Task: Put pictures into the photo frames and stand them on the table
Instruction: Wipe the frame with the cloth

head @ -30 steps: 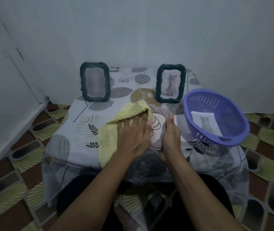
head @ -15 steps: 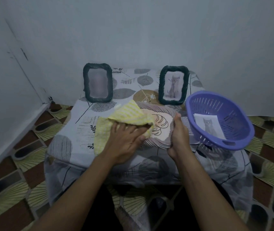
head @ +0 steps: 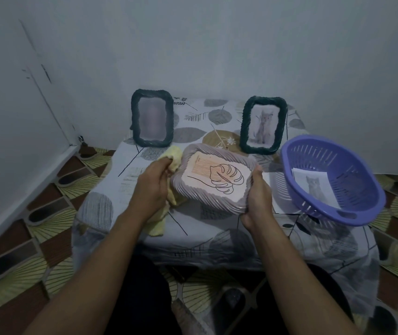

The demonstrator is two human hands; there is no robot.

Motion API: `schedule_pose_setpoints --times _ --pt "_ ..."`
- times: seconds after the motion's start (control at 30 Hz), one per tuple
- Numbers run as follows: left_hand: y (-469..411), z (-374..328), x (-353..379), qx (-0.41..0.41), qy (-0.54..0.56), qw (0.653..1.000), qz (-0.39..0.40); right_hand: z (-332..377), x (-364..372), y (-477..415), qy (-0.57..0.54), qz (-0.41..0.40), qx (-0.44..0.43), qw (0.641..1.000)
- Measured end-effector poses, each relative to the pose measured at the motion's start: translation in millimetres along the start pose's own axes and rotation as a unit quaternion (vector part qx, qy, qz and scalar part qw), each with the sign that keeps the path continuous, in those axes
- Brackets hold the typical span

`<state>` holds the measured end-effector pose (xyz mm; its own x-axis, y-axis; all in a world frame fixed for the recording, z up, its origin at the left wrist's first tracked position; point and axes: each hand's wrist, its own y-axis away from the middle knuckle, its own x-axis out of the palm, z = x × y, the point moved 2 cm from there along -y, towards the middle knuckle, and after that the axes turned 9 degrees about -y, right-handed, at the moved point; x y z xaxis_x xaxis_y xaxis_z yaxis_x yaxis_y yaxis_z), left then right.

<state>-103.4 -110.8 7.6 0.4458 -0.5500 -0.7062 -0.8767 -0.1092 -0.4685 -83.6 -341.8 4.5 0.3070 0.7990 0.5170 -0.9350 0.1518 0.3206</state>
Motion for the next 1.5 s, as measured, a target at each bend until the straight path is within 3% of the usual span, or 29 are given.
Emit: schedule_pose_setpoints --times 0.23,0.4,0.6,0.77,0.87,0.93,1.03,1.1,1.2,1.33,1.5 --pt "-1 25 0 -0.110 -0.136 0.984 -0.021 -10 0 -5 0.001 -0.016 0.005 1.000" --pt "15 40 20 -0.090 -0.241 0.966 0.021 -12 1 -7 -0.007 -0.014 0.007 1.000" --pt "24 36 25 -0.089 -0.219 0.971 0.048 -12 -4 -9 -0.020 -0.029 0.018 0.999" --pt "18 30 13 -0.096 -0.176 0.980 0.010 -14 -11 -8 -0.034 -0.035 0.028 0.998" --pt "19 20 15 -0.058 -0.237 0.970 -0.020 -15 -14 -4 -0.036 -0.036 0.034 0.998" --pt "23 11 18 -0.004 -0.211 0.977 -0.017 -14 -17 -1 -0.040 -0.039 0.039 0.998" --pt "30 0 29 0.109 -0.181 0.977 0.041 -11 -20 4 -0.049 -0.041 0.045 0.997" --pt "34 -7 37 0.153 -0.216 0.962 0.068 -8 -22 8 -0.051 -0.039 0.047 0.997" --pt "35 -16 45 0.180 -0.260 0.948 0.046 -4 -26 13 -0.052 -0.031 0.057 0.997" --pt "31 -18 52 0.224 -0.151 0.962 -0.025 7 -32 17 -0.028 0.004 0.085 0.996" --pt "28 -34 50 0.217 -0.118 0.967 -0.061 30 -40 13 -0.009 0.014 0.059 0.998"
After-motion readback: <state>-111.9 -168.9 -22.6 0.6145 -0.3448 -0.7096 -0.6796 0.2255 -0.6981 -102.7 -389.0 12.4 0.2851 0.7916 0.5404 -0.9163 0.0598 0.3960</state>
